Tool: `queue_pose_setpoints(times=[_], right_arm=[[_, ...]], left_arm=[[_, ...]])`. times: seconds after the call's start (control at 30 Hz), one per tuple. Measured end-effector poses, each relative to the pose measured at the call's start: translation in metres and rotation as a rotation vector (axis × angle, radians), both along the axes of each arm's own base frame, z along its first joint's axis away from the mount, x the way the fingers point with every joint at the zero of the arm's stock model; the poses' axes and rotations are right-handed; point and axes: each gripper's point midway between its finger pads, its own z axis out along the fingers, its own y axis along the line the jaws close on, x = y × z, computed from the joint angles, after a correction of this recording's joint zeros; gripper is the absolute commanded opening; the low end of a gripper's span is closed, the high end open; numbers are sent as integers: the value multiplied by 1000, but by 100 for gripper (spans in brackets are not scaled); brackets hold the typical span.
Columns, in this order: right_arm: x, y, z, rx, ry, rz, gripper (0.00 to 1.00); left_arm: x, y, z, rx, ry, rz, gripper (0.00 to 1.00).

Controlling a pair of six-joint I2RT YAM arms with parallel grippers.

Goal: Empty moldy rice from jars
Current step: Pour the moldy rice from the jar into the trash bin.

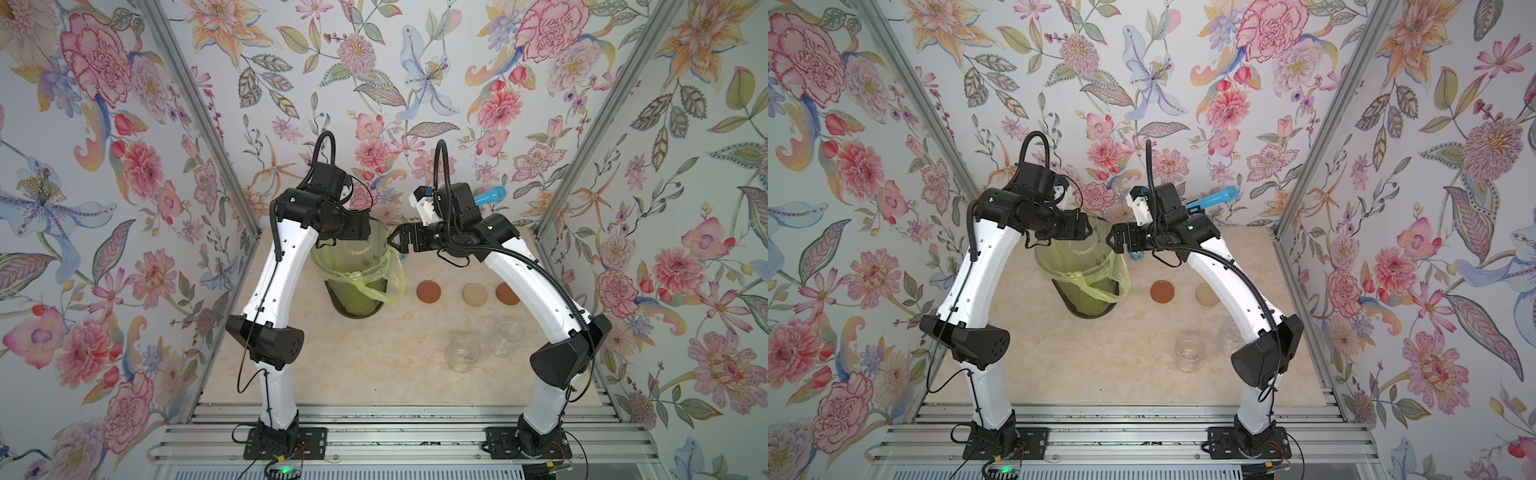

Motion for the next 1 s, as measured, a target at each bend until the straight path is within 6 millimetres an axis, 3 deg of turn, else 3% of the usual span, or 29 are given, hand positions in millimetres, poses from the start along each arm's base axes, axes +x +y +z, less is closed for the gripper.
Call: queue_pose_setpoints(times=[0.3, 0.63, 0.87, 1.0], right_arm=[[-5, -8, 2, 9, 13, -9, 100], [-8, -10, 8, 17, 1, -9, 100], [-8, -10, 9, 19, 0, -9, 100], [-8, -10, 9, 21, 2, -11, 100]], left_arm=[[16, 1, 19, -219, -42, 5, 0], [9, 12, 41, -655, -53, 38, 0], [-10, 23, 30, -1075, -16, 102, 0], [-9, 30, 29, -1136, 7, 121, 0]])
